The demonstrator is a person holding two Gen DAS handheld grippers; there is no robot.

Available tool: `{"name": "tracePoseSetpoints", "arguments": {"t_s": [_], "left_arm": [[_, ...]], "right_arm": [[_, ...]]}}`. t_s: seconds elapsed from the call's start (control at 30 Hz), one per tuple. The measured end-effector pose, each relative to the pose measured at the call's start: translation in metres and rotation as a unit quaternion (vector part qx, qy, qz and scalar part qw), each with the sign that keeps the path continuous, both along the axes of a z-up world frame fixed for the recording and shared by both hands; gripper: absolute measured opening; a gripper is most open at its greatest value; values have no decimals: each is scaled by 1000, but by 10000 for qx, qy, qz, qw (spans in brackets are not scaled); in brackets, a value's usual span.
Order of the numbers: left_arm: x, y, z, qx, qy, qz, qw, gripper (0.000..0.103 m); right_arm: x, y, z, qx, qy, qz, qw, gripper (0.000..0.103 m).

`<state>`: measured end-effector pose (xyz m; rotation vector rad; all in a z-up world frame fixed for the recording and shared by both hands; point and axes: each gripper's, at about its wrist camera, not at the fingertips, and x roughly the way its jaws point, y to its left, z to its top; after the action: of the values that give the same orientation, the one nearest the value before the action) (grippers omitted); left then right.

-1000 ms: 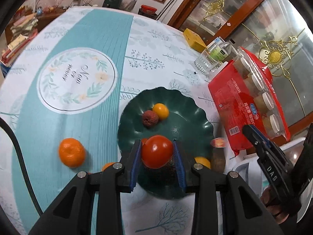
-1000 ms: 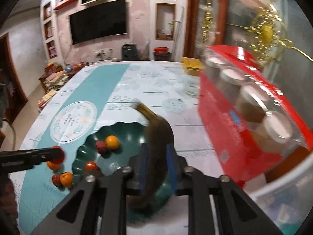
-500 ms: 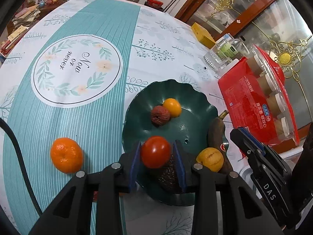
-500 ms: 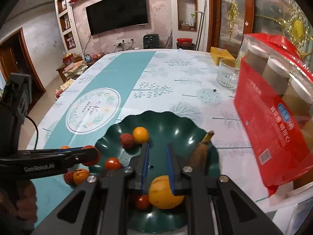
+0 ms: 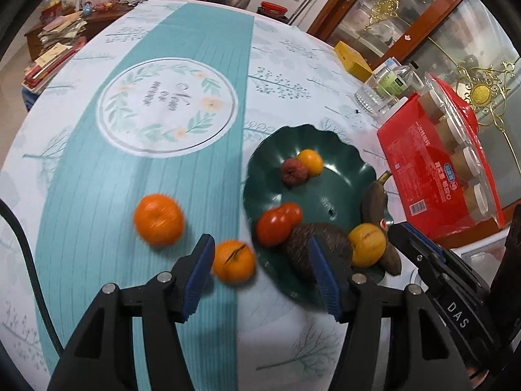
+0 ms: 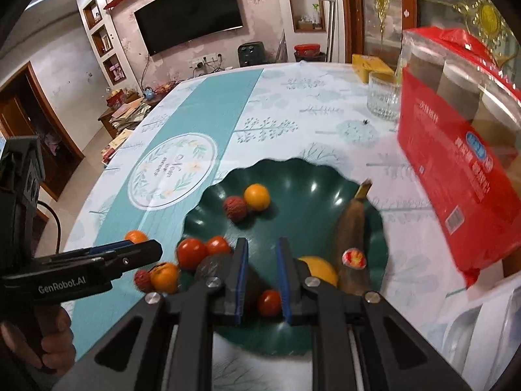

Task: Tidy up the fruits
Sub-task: 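Open both tools to set the banana and tomato on the plate, then withdraw both tools from the plate toward the remaining fruits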

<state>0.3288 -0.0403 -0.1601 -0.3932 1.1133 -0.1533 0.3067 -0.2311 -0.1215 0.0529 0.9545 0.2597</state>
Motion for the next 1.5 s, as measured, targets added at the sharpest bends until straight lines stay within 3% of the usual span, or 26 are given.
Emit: {"name": "tracePoseSetpoints", "arguments": {"t_s": [0.57,0.87,1.03,1.23,1.5], "left_arm": [[-95,59,29,178,-271,292,9990,59],[-125,100,45,298,-331,242,9987,60],[-125,115,53,489,-220,31,9986,66],[-114,130,61,638,-108,-283,9975,72],[-68,133,58,859,55,-800,9931,76]], "right_arm": [[-74,42,8,-109,192,287,9993,19],[-103,74,11,87,287,198,9994,33],[-111,94,7,313,318,89,9990,43],[-109,113,-8,562,488,-129,9971,44],[-90,126,-35,826,725,-607,9921,45]]}}
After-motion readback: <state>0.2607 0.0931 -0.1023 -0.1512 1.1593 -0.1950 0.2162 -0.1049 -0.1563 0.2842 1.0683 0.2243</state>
